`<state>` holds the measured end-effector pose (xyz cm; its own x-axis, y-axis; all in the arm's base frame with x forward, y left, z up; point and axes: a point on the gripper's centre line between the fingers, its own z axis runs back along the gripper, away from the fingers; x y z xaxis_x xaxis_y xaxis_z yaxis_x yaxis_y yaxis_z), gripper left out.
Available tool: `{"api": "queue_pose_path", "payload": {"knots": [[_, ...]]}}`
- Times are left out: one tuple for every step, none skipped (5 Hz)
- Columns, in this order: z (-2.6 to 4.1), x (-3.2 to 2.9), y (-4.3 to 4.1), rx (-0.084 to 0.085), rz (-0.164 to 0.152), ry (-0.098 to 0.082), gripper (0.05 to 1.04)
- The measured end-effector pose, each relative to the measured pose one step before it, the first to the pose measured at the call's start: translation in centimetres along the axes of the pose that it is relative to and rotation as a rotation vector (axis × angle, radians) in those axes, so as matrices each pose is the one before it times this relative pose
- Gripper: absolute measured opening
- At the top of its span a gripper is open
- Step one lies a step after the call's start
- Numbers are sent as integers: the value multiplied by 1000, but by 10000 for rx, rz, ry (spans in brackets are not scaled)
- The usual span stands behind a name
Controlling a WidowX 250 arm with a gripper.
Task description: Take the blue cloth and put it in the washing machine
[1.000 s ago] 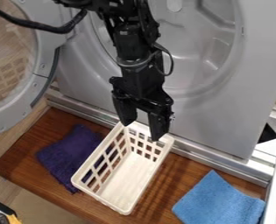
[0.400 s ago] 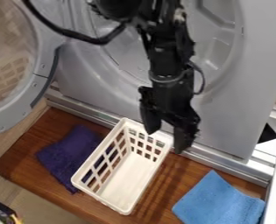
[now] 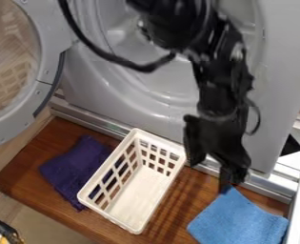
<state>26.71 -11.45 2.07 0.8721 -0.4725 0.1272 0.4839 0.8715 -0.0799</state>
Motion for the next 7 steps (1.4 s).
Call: {"api": "queue_pose_path", "payload": {"knots": [[-2305,-37,-1415,-147,-692,-435,999],[-2037,47,-557,-190,-235,32,999],[-2137,349,-380,-286,-146,-187,999],[-1572,470,-347,-143,-249,-219,999],[-1301,1094,-746,51,-382,266,999],[-1141,751,-457,38,-51,273,1000],[-382,460,-475,11,317,50,948]]}}
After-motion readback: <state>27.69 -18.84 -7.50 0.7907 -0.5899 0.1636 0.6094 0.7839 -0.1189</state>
